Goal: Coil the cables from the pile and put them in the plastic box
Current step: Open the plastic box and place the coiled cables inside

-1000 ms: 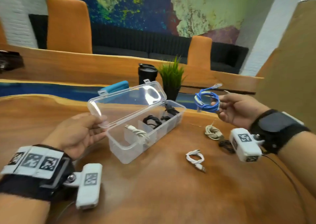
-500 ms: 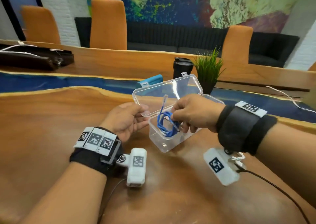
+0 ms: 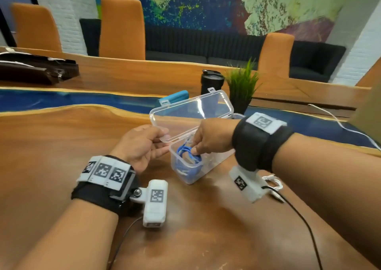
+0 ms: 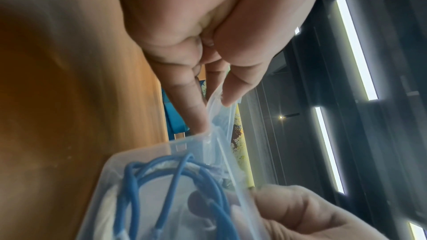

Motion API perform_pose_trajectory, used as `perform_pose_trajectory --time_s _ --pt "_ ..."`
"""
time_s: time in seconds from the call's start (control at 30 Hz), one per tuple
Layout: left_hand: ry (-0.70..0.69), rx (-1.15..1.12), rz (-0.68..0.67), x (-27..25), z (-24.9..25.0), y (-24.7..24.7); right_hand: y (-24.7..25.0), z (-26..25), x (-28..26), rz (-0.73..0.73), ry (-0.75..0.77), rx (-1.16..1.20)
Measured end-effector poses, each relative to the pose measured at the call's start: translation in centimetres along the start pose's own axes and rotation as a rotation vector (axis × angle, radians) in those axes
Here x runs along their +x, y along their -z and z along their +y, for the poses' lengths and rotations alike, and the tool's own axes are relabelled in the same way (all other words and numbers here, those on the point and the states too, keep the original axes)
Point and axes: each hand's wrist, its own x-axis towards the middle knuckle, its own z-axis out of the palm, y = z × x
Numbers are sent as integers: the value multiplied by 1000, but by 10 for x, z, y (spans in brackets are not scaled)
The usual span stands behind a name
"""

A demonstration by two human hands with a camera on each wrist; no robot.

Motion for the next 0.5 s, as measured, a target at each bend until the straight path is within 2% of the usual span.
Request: perform_pose_trajectory --time_s 0.07,0.2,0.3,0.37,0.5 --pt "0 6 4 3 -2 -1 -3 3 -3 95 6 -29" --pt "0 16 -5 10 -3 3 12 31 -22 322 26 330" --pt "-9 11 -15 15 -4 8 47 79 -58 485 -70 435" --pt "-6 7 -17 18 -5 10 59 119 -84 422 -172 350" --pt "5 17 -5 22 -5 13 31 161 -115 54 -327 -26"
